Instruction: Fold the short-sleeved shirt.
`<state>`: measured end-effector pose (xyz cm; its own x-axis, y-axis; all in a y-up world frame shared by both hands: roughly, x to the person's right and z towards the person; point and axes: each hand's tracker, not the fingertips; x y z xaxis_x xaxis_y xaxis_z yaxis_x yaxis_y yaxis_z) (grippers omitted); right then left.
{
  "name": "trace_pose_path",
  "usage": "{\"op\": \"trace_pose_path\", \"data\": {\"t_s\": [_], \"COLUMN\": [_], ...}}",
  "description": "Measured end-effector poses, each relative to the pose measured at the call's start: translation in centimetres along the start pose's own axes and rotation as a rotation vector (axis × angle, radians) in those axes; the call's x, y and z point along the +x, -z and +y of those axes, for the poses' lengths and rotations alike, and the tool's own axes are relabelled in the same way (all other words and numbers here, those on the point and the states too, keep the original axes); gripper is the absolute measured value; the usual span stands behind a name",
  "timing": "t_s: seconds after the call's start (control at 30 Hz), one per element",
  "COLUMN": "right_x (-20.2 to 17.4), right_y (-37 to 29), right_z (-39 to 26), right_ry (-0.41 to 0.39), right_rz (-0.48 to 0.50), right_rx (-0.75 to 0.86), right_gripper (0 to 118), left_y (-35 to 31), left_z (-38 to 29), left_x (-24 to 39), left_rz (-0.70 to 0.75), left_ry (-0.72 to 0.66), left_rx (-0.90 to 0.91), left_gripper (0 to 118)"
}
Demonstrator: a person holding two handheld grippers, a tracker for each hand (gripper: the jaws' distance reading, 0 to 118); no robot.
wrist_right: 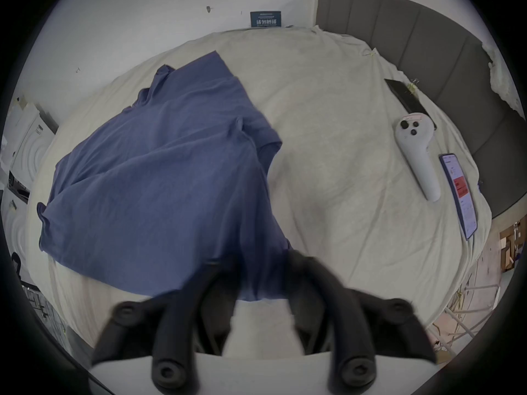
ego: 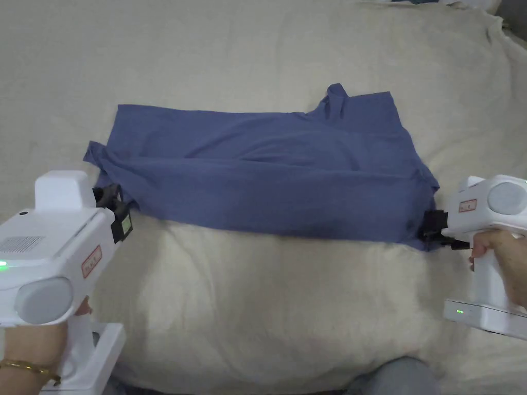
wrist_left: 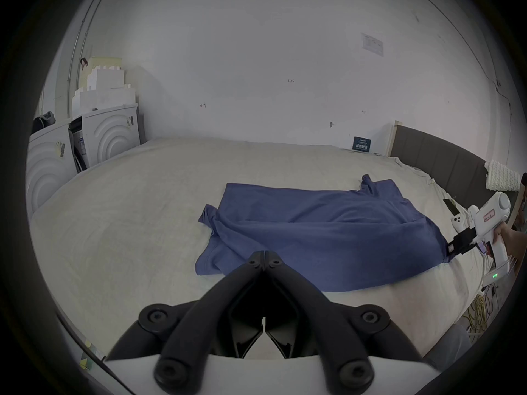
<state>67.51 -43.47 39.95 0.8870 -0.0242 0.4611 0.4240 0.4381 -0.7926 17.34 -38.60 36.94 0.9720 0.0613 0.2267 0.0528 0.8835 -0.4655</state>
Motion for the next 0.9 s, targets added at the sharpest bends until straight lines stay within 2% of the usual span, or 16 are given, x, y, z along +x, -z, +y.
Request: {"op": "trace_pose_path", "data": {"t_s": [0.1, 0.13, 0.17, 0.23, 0.27, 0.3, 0.33, 0.37, 0.4, 0.63, 0.7, 0.77, 0.83, 0.87, 0.9], "right_x": [0.2, 0.2, 0.2, 0.4, 0.4, 0.6, 0.6, 0.5, 0.4, -0.1, -0.3, -0.3, -0.3, -0.3, -0.3], "right_y": [-0.4, -0.7, -1.0, -1.7, -2.0, -2.0, -2.3, -2.6, -2.8, -2.8, -2.7, -2.6, -2.4, -2.2, -2.1], "right_z": [-0.3, -0.2, -0.2, 0.1, 0.3, 0.5, 0.7, 0.8, 0.9, 1.6, 1.5, 1.5, 1.5, 1.5, 1.5], "right_ry": [-0.009, -0.016, -0.018, -0.019, -0.011, -0.007, -0.004, -0.006, -0.011, -0.048, -0.053, -0.062, -0.067, -0.066, -0.065], "right_rz": [-0.002, 0.011, 0.009, 0.014, 0.02, 0.026, 0.031, 0.035, 0.04, 0.037, 0.035, 0.029, 0.024, 0.022, 0.018], "right_rx": [0.01, 0.0, 0.003, 0.018, 0.026, 0.03, 0.038, 0.046, 0.05, 0.057, 0.052, 0.047, 0.043, 0.042, 0.04], "right_gripper": [3, 3, 3, 3, 3, 3, 3, 3, 3, 3, 3, 3, 3, 3, 3], "left_y": [0.4, 0.7, 1.0, 2.0, 2.7, 3.5, 4.4, 5.2, 5.8, 12.2, 13.4, 14.5, 15.1, 15.2, 15.1], "left_z": [0.0, 0.3, 0.6, 1.4, 2.0, 2.6, 3.3, 4.0, 4.5, 7.1, 6.5, 5.5, 4.7, 4.2, 3.9], "left_x": [-0.6, -1.0, -1.4, -2.1, -2.5, -2.9, -3.3, -3.6, -4.0, -6.6, -6.3, -5.8, -5.4, -5.3, -5.3], "left_rz": [0.008, 0.0, 0.004, 0.046, 0.053, 0.04, 0.034, 0.03, 0.026, 0.086, 0.09, 0.098, 0.108, 0.112, 0.094], "left_ry": [-0.035, -0.069, -0.101, -0.156, -0.166, -0.155, -0.145, -0.135, -0.126, -0.131, -0.051, 0.041, 0.084, 0.098, 0.097], "left_rx": [-0.028, -0.046, -0.062, -0.068, -0.093, -0.132, -0.163, -0.176, -0.188, -0.467, -0.537, -0.607, -0.631, -0.63, -0.623], "left_gripper": [0, 7, 21, 75, 87, 92, 92, 103, 107, 108, 107, 99, 75, 54, 18]}}
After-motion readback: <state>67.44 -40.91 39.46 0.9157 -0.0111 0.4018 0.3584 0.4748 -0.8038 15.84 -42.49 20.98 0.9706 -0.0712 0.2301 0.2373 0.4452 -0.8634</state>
